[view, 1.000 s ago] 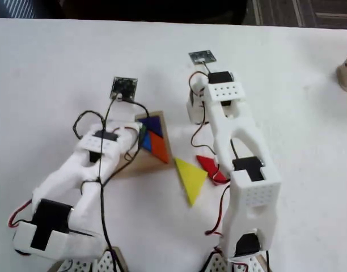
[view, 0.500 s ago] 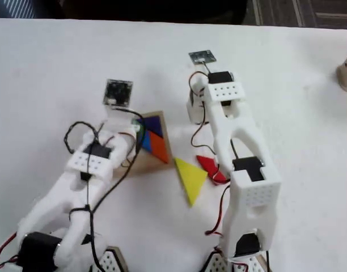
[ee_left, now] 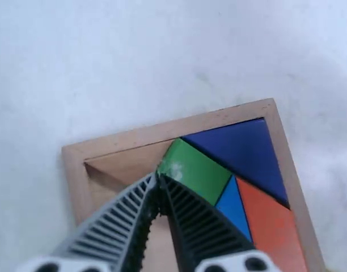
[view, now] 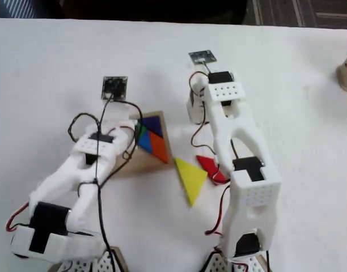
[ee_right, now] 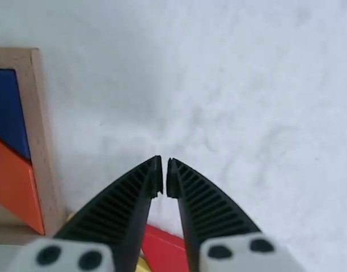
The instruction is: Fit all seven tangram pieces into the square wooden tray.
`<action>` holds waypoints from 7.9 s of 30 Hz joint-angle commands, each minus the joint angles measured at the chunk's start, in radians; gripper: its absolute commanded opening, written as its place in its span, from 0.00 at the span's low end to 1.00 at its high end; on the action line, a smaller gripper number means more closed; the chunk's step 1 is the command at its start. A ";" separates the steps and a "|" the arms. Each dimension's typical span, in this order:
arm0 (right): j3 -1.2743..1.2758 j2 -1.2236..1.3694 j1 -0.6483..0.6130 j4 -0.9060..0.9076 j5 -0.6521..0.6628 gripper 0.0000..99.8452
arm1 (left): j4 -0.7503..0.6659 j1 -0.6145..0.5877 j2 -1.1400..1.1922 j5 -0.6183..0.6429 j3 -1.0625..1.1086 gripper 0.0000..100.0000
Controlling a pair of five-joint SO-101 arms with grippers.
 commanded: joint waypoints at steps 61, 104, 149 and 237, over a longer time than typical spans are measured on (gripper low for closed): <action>-0.032 -0.068 0.010 -0.013 0.003 0.02 | 0.212 0.263 -0.280 -0.114 0.176 0.02; -0.032 -0.068 0.008 -0.015 0.003 0.02 | 0.219 0.136 0.044 -0.109 -0.087 0.02; -0.005 -0.081 -0.045 0.068 0.002 0.02 | 0.046 -0.054 -0.217 -0.264 0.098 0.02; 0.812 -0.486 -0.226 -0.639 -0.163 0.02 | 0.666 -0.147 0.742 -0.218 -1.115 0.02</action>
